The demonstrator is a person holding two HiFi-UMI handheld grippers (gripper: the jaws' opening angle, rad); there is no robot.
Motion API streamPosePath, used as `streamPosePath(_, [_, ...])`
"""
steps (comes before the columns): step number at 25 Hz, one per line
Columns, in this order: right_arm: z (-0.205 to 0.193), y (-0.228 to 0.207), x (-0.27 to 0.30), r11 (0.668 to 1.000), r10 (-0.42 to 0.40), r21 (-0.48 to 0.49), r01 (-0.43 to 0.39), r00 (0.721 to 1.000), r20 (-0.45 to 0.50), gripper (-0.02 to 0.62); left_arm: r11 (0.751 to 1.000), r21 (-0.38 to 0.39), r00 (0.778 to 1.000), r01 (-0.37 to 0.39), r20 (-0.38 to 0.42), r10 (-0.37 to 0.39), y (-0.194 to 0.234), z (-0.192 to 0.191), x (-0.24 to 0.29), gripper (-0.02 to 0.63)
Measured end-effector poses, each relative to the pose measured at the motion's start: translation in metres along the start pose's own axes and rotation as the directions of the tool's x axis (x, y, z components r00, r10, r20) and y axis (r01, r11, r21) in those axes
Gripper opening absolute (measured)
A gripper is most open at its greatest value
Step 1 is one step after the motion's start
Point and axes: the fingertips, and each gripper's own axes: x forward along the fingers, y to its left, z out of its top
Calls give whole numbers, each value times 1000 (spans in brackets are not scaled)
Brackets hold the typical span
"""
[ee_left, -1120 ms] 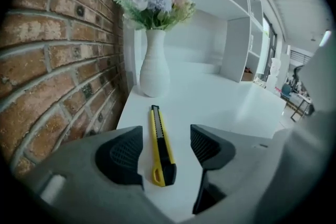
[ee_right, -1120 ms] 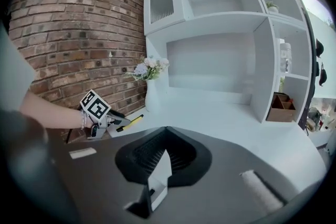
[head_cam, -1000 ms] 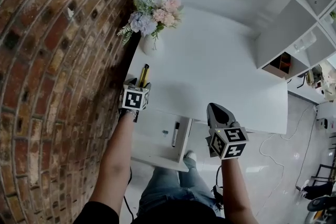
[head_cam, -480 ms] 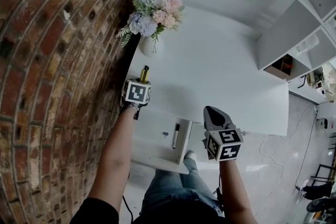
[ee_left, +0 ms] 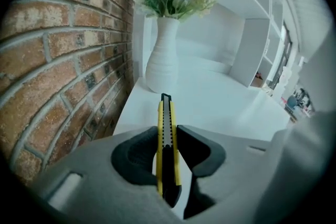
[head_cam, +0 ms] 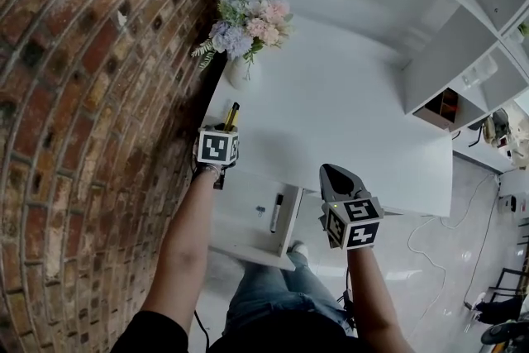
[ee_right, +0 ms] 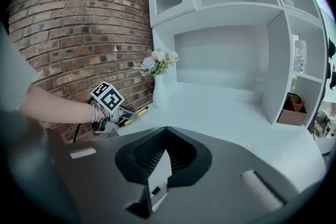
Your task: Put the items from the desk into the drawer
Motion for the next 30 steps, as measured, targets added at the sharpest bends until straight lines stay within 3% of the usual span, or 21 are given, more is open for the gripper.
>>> streamPosePath(7, [6, 8, -23, 999, 34, -24, -33, 999, 36, 8, 1000, -17, 990, 16, 141, -13, -22, 23, -56, 114])
streamPosePath(14, [16, 3, -53, 999, 33, -35, -29, 995, 98, 8, 1000, -14, 964, 12, 267, -8, -47, 34, -110, 114])
streamPosePath(22, [21, -1, -76, 994, 2, -109, 14, 989, 145, 8, 1000, -8, 900, -4, 435, 7, -66, 38, -181, 114])
streamPosePath(30, [37, 4, -89, 992, -29, -112, 58, 971, 239, 8, 1000, -6, 834, -2, 552, 5, -64, 36, -231, 115])
